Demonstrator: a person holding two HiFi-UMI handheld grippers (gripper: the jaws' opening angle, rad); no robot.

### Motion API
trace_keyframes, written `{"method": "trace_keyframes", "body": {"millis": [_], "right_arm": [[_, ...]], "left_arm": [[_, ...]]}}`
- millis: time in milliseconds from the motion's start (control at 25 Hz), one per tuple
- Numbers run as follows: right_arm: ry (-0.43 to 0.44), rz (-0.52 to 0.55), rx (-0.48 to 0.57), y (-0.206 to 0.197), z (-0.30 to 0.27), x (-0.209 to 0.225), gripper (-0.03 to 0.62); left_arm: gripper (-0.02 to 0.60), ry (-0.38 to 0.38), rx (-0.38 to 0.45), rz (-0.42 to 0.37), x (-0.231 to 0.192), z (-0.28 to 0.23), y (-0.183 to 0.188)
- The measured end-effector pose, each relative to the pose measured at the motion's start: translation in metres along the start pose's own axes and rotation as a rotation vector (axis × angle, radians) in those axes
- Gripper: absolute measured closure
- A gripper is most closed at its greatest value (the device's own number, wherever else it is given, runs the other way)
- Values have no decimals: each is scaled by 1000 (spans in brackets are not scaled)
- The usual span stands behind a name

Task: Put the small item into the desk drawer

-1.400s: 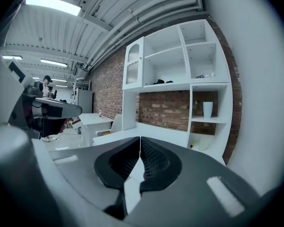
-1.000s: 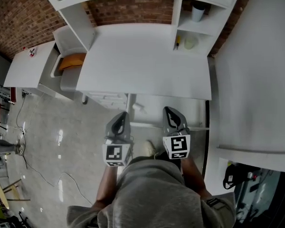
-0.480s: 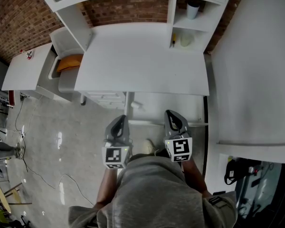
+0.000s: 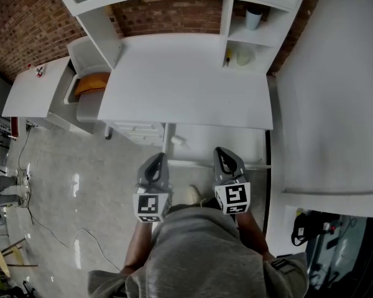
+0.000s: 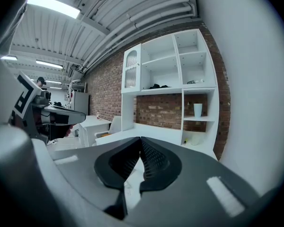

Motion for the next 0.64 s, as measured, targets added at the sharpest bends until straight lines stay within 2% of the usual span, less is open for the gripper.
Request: {"method": "trace_keyframes", "body": {"millis": [640], "right_arm": [[-4,15,-18,-7,-6,-4,591]], "left_arm": [[569,0,-8,5,-3,-1,-5]]}}
Point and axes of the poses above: the fingertips, and each gripper's own axes: z backward along the fingers, x to its right, y out of its top, the point moved 3 cm from there along z, backward along the fingers, and after that the axes turned 9 degrees about -x, right-handed, at the moved point
